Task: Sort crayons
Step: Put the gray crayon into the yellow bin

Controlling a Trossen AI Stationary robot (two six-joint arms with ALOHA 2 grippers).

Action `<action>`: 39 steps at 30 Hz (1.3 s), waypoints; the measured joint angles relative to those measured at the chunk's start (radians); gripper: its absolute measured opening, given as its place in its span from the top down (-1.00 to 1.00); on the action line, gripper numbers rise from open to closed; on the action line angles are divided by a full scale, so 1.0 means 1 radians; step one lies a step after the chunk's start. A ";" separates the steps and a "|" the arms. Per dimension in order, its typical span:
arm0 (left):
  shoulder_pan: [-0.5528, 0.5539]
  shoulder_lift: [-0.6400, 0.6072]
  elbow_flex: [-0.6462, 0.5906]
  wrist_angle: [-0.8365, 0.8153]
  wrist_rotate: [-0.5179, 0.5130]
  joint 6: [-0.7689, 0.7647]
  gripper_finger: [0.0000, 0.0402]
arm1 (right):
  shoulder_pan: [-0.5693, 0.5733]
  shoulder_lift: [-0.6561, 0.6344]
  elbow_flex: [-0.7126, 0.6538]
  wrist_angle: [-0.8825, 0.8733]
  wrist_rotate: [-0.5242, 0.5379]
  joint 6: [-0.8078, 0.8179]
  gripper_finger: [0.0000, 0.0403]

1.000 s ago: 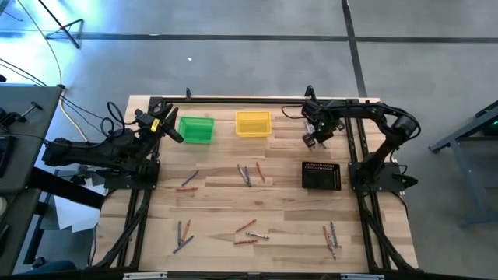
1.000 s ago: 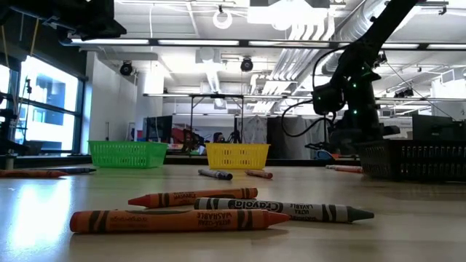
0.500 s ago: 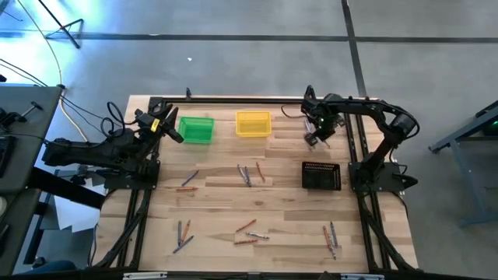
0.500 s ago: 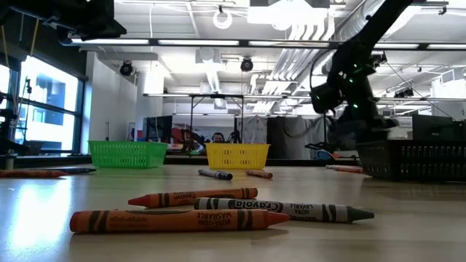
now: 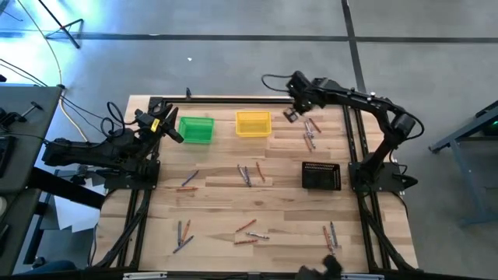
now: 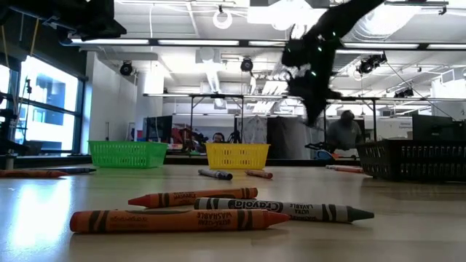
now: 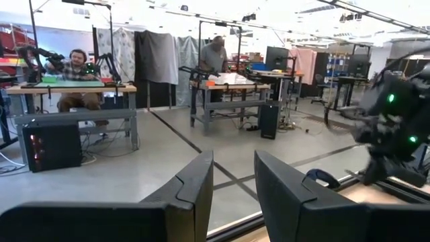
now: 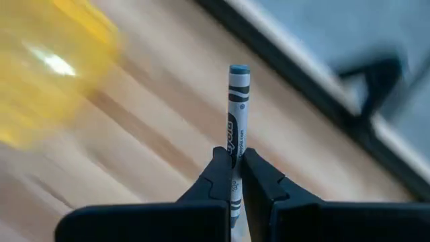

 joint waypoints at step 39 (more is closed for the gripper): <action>-0.001 0.000 0.000 0.002 0.000 0.002 0.51 | 0.243 0.301 0.008 0.682 -0.016 0.041 0.82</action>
